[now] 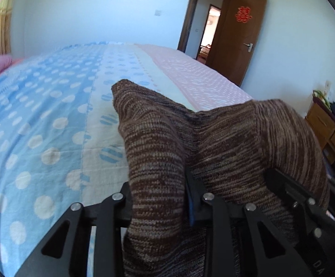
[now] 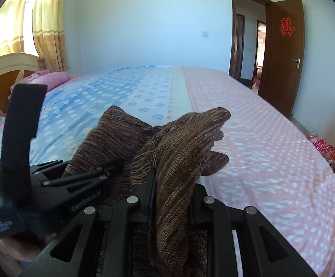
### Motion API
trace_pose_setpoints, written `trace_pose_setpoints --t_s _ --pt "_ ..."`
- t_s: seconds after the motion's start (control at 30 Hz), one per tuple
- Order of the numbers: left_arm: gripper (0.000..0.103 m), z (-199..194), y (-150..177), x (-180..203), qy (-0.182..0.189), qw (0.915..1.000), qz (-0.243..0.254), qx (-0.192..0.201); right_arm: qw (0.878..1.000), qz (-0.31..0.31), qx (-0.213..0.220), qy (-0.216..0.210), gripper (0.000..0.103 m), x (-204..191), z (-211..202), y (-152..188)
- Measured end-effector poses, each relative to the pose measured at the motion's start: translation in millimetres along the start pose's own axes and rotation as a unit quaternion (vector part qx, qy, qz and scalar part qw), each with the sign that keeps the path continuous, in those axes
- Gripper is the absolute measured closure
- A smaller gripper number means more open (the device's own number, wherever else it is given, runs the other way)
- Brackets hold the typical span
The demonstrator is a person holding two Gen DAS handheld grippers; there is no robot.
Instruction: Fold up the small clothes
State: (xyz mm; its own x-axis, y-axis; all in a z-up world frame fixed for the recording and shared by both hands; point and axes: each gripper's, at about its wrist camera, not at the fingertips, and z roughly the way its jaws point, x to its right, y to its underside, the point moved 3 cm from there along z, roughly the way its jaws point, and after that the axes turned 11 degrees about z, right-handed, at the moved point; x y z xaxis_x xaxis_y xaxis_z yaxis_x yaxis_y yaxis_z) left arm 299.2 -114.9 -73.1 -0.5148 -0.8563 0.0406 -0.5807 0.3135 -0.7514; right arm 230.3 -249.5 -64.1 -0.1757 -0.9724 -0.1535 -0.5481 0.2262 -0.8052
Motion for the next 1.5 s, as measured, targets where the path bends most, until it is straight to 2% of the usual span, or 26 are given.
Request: trace_pose_setpoints --t_s 0.17,0.37,0.63,0.93,1.23,1.5 --pt "0.072 -36 1 9 0.018 0.9997 -0.007 0.015 0.999 0.006 0.030 0.012 0.081 -6 -50 8" --pt "0.072 -70 5 36 0.016 0.9988 0.034 0.032 0.999 0.030 0.044 0.012 0.081 2 -103 17" --pt "0.072 -86 10 66 0.062 0.9963 0.048 0.035 0.995 0.064 0.064 0.031 0.081 27 -162 32" --pt "0.072 -78 17 116 0.094 0.9927 0.074 0.015 0.991 0.087 0.066 0.071 0.081 66 -183 51" --pt "0.072 -55 -12 175 0.116 0.9862 0.114 0.030 0.983 0.116 0.084 0.111 0.081 124 -194 32" --pt "0.072 -22 -26 216 0.126 0.9827 0.133 0.026 0.975 0.131 0.086 0.158 0.081 181 -176 16"
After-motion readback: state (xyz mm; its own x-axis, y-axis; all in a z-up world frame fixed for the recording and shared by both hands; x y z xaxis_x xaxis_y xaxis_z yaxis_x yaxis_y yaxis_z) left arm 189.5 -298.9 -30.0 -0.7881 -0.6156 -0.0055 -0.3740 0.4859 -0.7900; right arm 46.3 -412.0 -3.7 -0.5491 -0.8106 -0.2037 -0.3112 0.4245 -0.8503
